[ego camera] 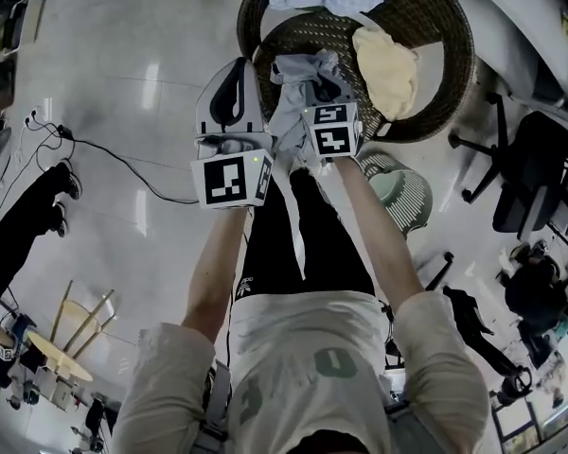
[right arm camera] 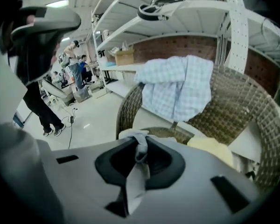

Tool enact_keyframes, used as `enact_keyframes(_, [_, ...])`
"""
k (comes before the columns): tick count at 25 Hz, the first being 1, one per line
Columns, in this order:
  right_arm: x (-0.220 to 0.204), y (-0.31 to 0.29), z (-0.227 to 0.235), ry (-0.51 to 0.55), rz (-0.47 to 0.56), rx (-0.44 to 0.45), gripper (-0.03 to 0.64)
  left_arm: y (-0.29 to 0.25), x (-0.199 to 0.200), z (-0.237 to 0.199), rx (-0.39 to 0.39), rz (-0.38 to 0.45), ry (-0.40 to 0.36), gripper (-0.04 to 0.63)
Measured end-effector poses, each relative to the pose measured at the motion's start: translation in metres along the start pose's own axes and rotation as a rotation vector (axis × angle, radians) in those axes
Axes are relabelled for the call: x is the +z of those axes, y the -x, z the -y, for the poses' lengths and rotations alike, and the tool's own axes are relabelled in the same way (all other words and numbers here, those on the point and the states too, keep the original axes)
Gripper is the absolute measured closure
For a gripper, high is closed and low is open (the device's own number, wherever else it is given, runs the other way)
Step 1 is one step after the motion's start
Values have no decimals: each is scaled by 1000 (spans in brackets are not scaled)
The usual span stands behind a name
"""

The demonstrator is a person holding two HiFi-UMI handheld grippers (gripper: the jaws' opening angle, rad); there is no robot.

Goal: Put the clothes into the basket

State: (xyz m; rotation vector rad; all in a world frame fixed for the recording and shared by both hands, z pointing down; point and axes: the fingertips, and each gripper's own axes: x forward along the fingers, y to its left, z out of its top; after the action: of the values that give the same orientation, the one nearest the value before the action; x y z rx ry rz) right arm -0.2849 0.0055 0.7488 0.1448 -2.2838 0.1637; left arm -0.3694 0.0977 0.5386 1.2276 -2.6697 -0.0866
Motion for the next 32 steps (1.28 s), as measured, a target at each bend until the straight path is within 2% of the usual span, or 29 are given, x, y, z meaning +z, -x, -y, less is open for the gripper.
enact_keyframes(6, [136,82,11,-8,267,-58,572,-12,84,5,-18,75,9,578])
enact_keyframes(9, [206,143,7,21,405,-76,572,-16,135,22,-79,106,-21,578])
enact_keyframes(13, [298,220,14,17,585,-142,572,-24,201,43,-192,144,-47,578])
enact_keyframes(17, [361,289,11,41,729,-218,572,-22,257,51,-225,200,-31,578])
enact_keyframes(20, [384,337,3,56,798,-257,571,-16,293,64,-274,253,-24,578])
enact_keyframes(24, [398,383,3,33,876,-301,571,-12,329,80,-318,302,-58,578])
enact_keyframes(28, [395,408,6,33,912,-357,571,-10,339,95,-359,310,-66,578])
enact_keyframes(32, [382,414,16,3,899,-416,571,-12,336,112,-427,298,-69,578])
